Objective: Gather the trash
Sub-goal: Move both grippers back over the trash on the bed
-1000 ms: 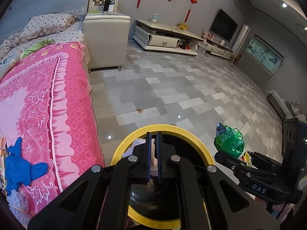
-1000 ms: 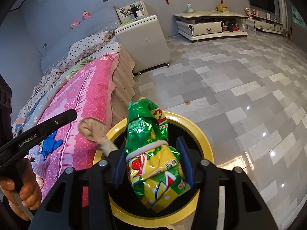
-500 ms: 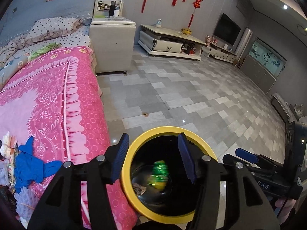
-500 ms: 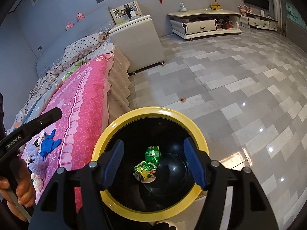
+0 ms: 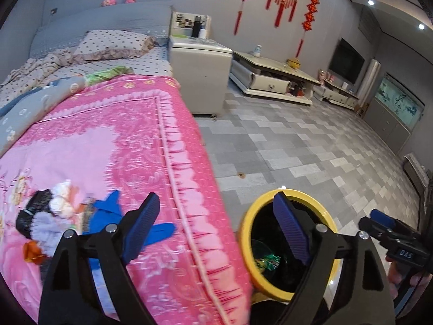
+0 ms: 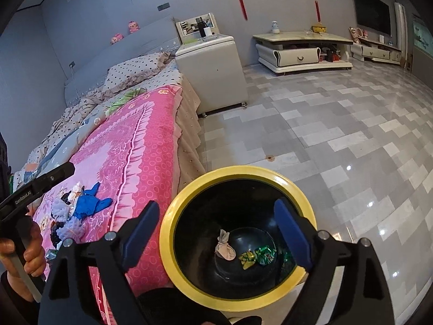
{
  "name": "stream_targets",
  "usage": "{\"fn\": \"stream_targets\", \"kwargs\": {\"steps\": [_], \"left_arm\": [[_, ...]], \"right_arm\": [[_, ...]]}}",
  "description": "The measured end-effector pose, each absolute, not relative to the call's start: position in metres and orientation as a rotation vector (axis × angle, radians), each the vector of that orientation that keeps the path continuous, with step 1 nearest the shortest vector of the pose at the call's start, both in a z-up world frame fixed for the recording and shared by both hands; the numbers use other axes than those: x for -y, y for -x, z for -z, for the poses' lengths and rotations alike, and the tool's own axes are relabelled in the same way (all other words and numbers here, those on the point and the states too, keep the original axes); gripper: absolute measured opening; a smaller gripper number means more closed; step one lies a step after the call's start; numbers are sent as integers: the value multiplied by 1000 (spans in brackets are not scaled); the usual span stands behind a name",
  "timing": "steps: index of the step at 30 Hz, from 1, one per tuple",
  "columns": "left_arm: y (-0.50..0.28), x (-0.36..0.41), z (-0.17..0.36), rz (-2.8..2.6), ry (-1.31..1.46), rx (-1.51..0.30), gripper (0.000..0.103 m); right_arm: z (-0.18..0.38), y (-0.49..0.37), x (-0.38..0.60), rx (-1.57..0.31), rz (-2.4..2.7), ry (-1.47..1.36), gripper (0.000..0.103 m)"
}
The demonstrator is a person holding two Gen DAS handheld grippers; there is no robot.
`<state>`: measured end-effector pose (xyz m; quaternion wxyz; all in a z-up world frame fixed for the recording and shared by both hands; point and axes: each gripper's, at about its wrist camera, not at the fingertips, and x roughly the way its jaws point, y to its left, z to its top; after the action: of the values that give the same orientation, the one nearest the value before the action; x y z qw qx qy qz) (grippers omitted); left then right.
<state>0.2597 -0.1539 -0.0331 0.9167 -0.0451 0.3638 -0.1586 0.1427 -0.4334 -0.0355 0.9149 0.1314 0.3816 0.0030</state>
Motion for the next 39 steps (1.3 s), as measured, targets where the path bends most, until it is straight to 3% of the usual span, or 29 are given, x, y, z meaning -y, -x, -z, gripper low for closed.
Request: {"fn": "stream_targets", "kwargs": {"steps": [8, 23, 39], "left_arm": [[-255, 66, 25, 198, 134, -725, 86], [-249, -82, 40, -48, 144, -729, 86], [-273, -151, 92, -165, 153, -818, 86]], "right_arm": [[18, -149, 378, -760, -94, -190, 93], [10, -155, 268, -761, -322, -78, 95], [49, -174, 186, -872, -447, -1, 95]]}}
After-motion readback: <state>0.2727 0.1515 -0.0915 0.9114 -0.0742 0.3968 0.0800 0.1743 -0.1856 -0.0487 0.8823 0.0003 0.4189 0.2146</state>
